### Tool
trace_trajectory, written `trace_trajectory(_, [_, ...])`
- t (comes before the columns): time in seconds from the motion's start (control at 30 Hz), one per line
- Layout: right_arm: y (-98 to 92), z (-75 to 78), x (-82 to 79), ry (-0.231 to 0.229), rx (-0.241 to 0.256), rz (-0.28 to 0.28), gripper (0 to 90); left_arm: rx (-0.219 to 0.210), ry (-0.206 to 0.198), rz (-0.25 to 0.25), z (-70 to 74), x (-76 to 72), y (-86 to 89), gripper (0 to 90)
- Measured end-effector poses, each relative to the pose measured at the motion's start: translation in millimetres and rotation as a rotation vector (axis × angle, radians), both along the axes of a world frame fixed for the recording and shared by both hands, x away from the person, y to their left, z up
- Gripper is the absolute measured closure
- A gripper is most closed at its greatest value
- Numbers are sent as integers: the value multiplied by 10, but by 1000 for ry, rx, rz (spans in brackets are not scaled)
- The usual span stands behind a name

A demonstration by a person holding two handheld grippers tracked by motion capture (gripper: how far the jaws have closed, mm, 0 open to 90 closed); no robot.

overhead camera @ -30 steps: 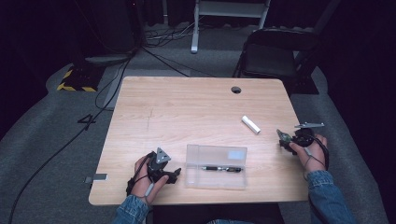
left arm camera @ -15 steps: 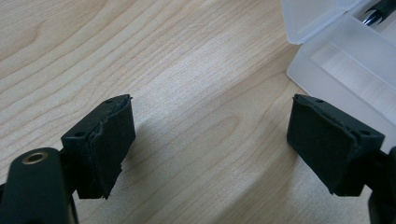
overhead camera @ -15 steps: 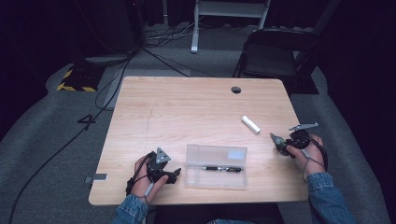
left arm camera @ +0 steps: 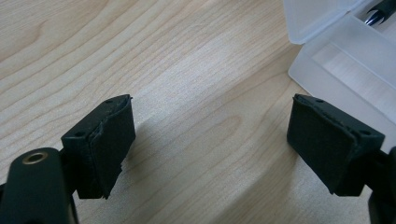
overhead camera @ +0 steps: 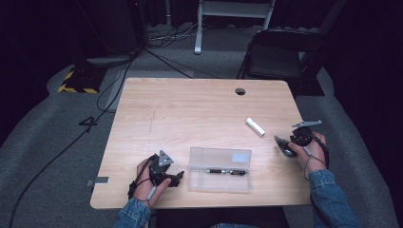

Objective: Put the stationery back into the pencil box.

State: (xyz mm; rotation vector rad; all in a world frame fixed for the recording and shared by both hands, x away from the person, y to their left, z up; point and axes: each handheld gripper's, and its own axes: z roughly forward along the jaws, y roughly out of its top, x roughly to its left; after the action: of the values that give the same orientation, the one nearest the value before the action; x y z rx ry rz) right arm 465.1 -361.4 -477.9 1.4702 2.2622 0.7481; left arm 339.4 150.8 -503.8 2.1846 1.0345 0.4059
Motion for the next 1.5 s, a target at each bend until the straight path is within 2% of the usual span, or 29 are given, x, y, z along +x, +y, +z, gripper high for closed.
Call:
trace_trajectory(0.1, [23, -21, 48, 18, -14, 3, 337, -10, 9, 2, 0, -10, 3, 157])
trace_trajectory(0.17, [39, -33, 69, 32, -22, 5, 347, -4, 1, 2, -1, -10, 11, 157])
trace_trajectory(0.23, [44, -34, 79, 34, -15, 4, 364, -4, 2, 3, -1, -10, 10, 157])
trace_trajectory(0.47, [49, -13, 53, 54, -21, 7, 409, -9, 7, 5, -2, -10, 8, 157])
trace_trajectory(0.57, [50, 1, 44, 63, -30, 20, 460, -10, 7, 4, -2, -9, 8, 157])
trace_trajectory(0.63, [52, 14, 42, 70, -33, 30, 528, -10, 6, 4, -2, -9, 8, 157])
trace_trajectory(0.9, [56, 25, 35, 79, -37, 42, 537, -10, 7, 4, -2, -9, 8, 156])
trace_trajectory(1.27, [62, 61, 8, 94, -6, 31, 541, -11, 7, 4, -3, -9, 8, 156])
trace_trajectory(1.43, [86, 113, -21, 94, 0, 40, 541, -10, 6, 4, -2, -9, 9, 157])
trace_trajectory(1.5, [106, 165, -37, 80, -2, 50, 541, -10, 7, 4, -2, -9, 8, 157])
